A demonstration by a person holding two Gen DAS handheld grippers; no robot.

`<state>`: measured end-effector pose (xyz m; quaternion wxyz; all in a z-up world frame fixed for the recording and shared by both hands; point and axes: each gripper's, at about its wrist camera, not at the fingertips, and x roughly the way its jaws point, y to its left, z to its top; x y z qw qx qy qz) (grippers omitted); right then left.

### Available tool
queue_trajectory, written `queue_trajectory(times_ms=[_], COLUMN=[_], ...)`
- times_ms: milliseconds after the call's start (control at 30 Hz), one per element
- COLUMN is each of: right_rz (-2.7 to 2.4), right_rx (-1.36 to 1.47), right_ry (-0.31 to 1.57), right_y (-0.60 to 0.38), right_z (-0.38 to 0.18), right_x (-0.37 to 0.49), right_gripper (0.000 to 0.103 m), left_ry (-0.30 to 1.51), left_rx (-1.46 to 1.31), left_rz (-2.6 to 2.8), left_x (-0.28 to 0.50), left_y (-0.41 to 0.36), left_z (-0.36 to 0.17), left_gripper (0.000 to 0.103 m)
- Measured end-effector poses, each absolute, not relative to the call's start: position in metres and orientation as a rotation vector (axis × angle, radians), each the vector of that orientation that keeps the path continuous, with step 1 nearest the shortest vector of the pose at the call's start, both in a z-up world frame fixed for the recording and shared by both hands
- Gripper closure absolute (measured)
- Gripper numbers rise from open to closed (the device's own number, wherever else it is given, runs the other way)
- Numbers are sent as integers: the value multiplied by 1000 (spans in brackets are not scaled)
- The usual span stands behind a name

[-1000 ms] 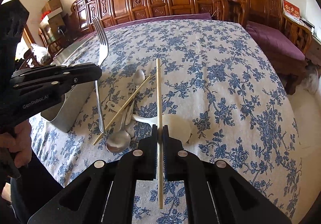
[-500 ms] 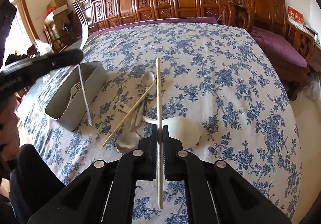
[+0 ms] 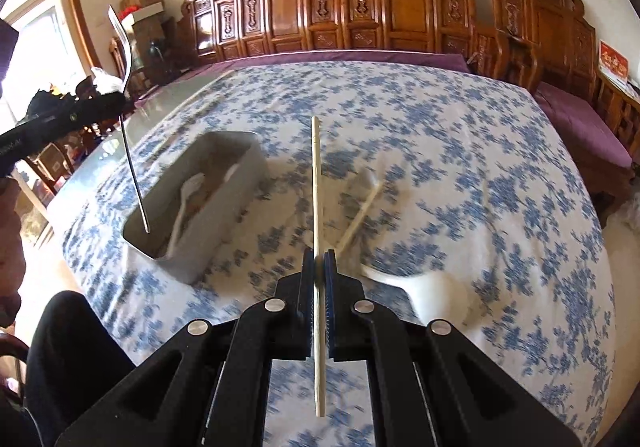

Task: Organize utensils
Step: 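Carry the metal fork over the tray with the left gripper while the right holds the chopstick, then lower the metal fork into the tray and open the left gripper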

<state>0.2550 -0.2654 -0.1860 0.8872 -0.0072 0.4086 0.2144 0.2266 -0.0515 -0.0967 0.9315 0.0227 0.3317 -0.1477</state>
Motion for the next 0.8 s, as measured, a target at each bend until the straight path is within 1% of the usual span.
queue_trajectory(times_ms=[133,333,800], right_rz=[471,496,489], right_rx=[-25,-41,-16], right_ry=[843,846,862], right_y=[-246,-228,-235], right_z=[-183,-183,-190], right_x=[255,253,258], right_gripper=[97,97,97], left_ry=[699,742,837], left_rx=[38,37,62], left_rz=[-256,-219,-186], left_x=[229,238,272], left_y=[-25,-5,-9], left_z=[-107,-129,-173], left_gripper=[97,98,98])
